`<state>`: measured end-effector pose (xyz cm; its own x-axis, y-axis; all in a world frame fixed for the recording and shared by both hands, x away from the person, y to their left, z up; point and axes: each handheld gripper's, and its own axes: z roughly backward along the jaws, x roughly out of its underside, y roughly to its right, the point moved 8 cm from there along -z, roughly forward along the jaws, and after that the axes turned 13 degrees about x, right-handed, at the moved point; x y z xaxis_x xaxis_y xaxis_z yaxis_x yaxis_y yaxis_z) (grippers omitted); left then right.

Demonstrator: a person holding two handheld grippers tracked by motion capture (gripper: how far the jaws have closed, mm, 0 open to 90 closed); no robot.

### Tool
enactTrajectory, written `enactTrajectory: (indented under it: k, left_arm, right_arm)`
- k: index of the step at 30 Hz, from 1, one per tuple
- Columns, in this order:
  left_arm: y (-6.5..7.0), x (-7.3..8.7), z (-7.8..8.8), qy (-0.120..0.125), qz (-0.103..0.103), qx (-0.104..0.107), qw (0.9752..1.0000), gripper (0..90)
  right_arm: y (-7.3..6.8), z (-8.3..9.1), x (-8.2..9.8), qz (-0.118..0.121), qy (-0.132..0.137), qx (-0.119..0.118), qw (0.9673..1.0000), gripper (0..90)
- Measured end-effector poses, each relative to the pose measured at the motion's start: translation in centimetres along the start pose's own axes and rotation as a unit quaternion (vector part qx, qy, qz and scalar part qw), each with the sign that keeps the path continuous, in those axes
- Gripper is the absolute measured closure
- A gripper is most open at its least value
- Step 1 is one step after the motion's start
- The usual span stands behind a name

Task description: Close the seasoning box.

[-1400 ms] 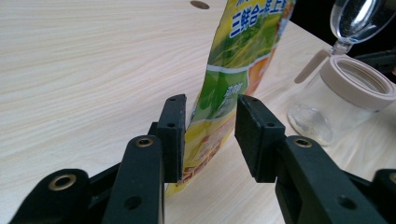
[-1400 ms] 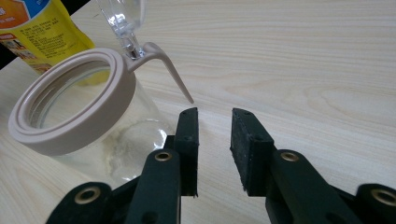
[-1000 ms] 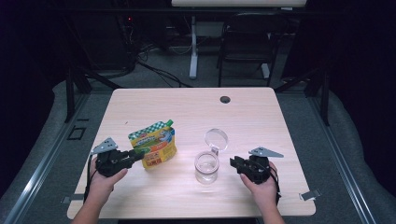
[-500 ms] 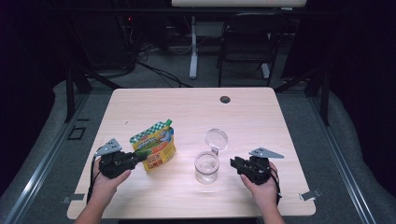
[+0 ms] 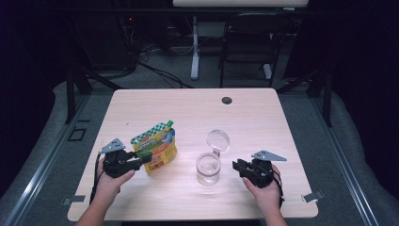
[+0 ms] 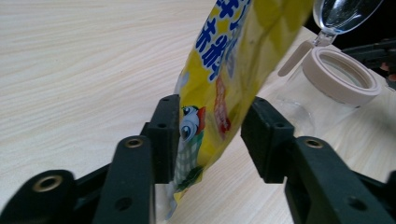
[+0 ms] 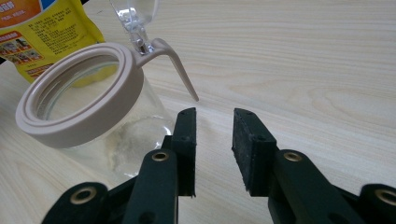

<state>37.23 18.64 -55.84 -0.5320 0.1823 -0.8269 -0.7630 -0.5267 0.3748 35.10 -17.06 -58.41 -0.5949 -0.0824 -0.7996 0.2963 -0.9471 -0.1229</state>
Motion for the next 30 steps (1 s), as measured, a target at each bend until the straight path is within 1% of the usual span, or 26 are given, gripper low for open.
enactTrajectory:
  k: [1,2,4,5,7,8,9,10,11,15,19,21,23,27,28,30]
  left_arm:
    - [0.0,0.0,-0.1,-0.003,0.003,0.005,1.0000,56.8]
    - [-0.1,0.0,-0.2,-0.001,0.005,0.002,1.0000,55.5]
    - [-0.2,0.1,-0.4,-0.003,0.008,0.005,1.0000,53.1]
    - [-0.3,0.1,-0.5,-0.002,0.013,0.005,0.9999,51.1]
    - [-0.4,0.1,-0.7,-0.005,0.021,0.014,0.9997,49.3]
    - [-0.5,0.1,-0.8,-0.001,0.023,0.015,0.9996,48.0]
    - [-0.5,0.1,-0.9,-0.003,0.028,0.017,0.9995,48.0]
    - [-0.6,0.2,-1.0,-0.004,0.030,0.016,0.9994,48.0]
    - [-0.5,0.2,-1.0,-0.005,0.032,0.020,0.9993,48.0]
    - [-0.7,0.3,-1.3,-0.010,0.031,0.016,0.9993,46.2]
    - [-0.9,0.4,-1.6,-0.013,0.037,0.021,0.9990,45.3]
    - [-1.0,0.5,-1.7,-0.018,0.037,0.019,0.9990,44.9]
    - [-1.0,0.6,-1.7,-0.019,0.040,0.024,0.9987,44.8]
    - [-1.1,0.6,-1.8,-0.014,0.043,0.026,0.9987,44.7]
    - [-1.2,0.6,-1.8,-0.016,0.044,0.023,0.9986,44.6]
    - [-1.2,0.7,-1.8,-0.019,0.045,0.026,0.9985,44.2]
  right_arm:
    - [0.0,0.0,0.0,0.000,0.001,0.001,1.0000,70.2]
    - [0.1,0.1,0.1,0.000,0.002,0.000,1.0000,70.1]
    - [0.1,0.2,0.2,0.001,0.001,0.001,1.0000,69.9]
    - [0.1,0.2,0.2,-0.001,0.001,0.001,1.0000,69.7]
    - [0.2,0.3,0.3,0.000,0.000,0.005,1.0000,69.5]
    - [0.3,0.4,0.4,0.002,0.000,0.006,1.0000,69.3]
    - [0.3,0.5,0.4,0.003,-0.002,0.007,1.0000,69.2]
    - [0.4,0.5,0.4,-0.001,0.002,0.007,1.0000,69.2]
    - [0.4,0.5,0.4,-0.001,0.002,0.008,1.0000,69.1]
    - [0.5,0.6,0.5,-0.003,0.002,0.010,0.9999,68.8]
    - [0.6,0.7,0.6,-0.002,0.000,0.012,0.9999,68.4]
    - [0.6,0.7,0.6,-0.001,0.000,0.013,0.9999,68.4]
    - [0.6,0.7,0.7,-0.002,0.001,0.013,0.9999,68.4]
    - [0.7,0.8,0.7,-0.001,0.000,0.015,0.9999,68.3]
    - [0.7,0.8,0.7,-0.001,0.000,0.015,0.9999,68.3]
    - [0.7,0.8,0.7,-0.001,0.000,0.015,0.9999,68.2]
